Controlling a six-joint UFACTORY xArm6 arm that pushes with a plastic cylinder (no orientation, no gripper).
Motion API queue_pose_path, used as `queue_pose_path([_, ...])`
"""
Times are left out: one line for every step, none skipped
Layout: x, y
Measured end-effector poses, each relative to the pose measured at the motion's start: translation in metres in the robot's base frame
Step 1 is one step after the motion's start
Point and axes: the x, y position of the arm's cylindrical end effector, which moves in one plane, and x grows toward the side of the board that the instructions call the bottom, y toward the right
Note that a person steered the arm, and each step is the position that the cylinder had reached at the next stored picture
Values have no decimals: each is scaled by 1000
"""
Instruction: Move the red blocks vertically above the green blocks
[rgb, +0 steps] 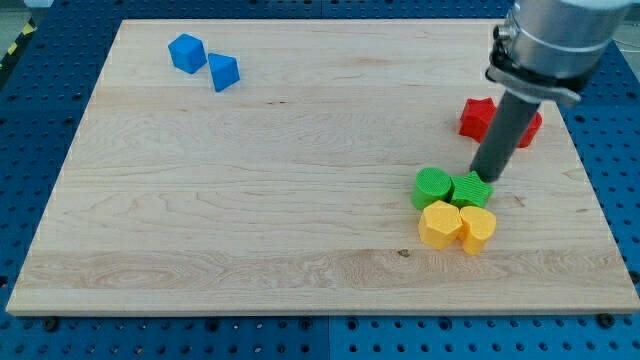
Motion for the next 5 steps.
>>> queue_pose_path([-19,-16])
queue_pose_path([-18,-27])
queue_pose_path([-12,15])
queue_pose_path([4,80])
queue_pose_path([9,139])
